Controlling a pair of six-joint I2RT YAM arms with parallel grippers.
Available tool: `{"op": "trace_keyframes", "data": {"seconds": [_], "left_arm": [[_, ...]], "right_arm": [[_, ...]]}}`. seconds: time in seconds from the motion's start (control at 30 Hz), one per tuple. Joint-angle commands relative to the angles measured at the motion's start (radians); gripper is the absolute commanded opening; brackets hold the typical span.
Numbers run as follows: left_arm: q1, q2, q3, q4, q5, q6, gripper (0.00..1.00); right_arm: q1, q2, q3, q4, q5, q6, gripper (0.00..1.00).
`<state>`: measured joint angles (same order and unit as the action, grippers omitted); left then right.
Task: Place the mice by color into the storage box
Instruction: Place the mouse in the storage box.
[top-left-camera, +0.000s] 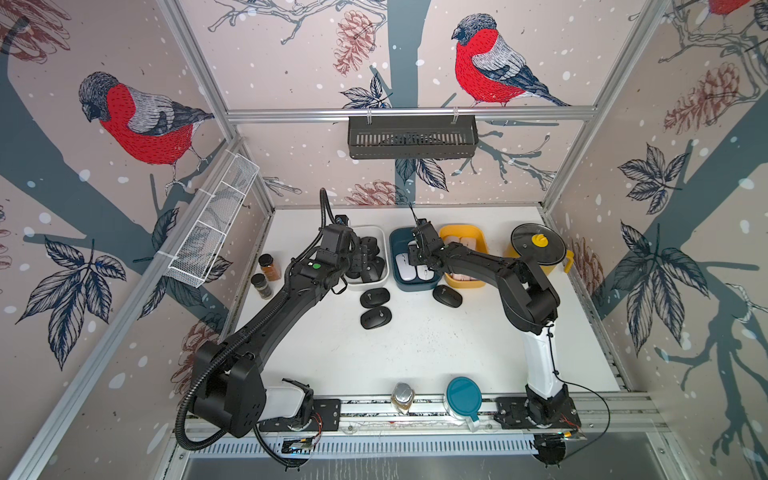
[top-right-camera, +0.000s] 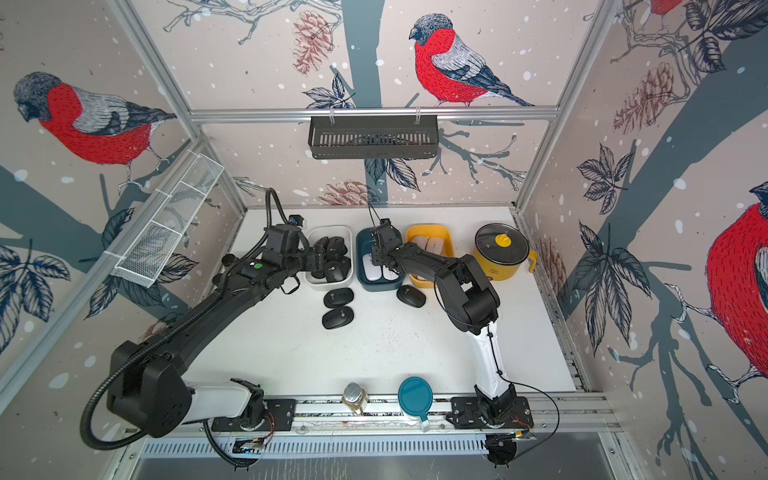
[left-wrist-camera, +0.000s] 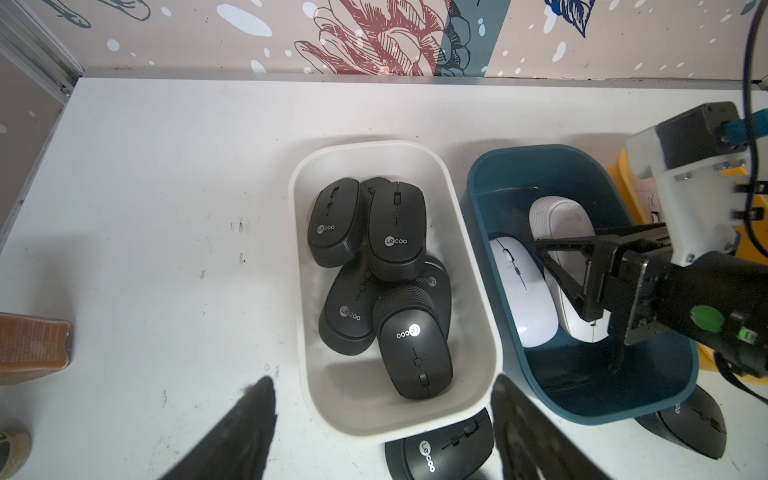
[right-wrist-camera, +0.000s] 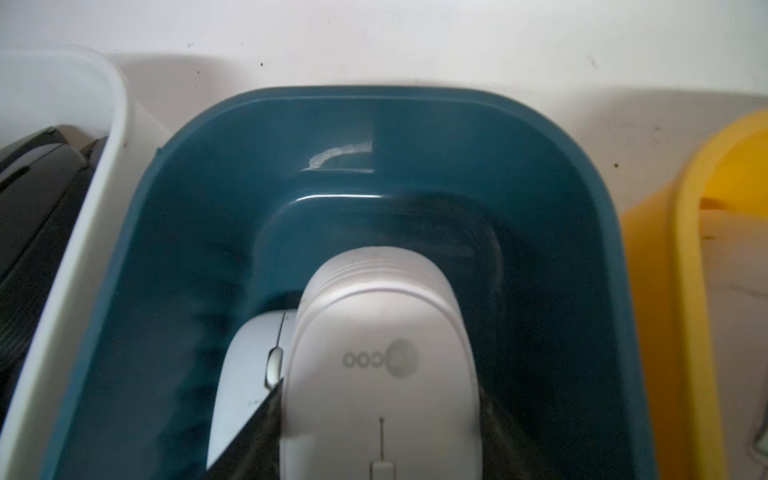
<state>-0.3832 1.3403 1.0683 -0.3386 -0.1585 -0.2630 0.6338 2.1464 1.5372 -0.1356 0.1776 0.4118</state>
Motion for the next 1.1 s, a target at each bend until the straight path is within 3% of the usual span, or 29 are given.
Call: {"op": "trace_keyframes", "data": {"seconds": [0.0,0.17,0.47,0.63,0.83,1.07], "left_arm": [[0.000,0.000,0.006,0.020,-0.001,0.002,0.80],[-0.001,-0.002,0.007,0.019,-0.012,0.005,0.80],[0.000,0.003,0.007,0.018,-0.013,0.007,0.80],[-0.001,0.003,0.007,0.018,-0.019,0.006,0.80],[-0.003,0.011,0.007,0.008,0.001,-0.004,0.80],[-0.065,0.032,0.017,-0.037,-0.023,-0.026,0.80]], "right_arm": [[-0.002,0.030,0.041,-0.027,-0.003,-0.017,0.53],[0.000,0.057,0.069,-0.037,-0.014,-0.014,0.55],[0.000,0.039,0.070,-0.031,-0.018,-0.021,0.71],[0.006,-0.003,0.062,-0.035,-0.003,-0.037,0.74],[0.028,-0.164,-0.042,0.003,-0.010,-0.057,0.74],[0.029,-0.443,-0.333,0.148,-0.165,-0.038,0.75]]}}
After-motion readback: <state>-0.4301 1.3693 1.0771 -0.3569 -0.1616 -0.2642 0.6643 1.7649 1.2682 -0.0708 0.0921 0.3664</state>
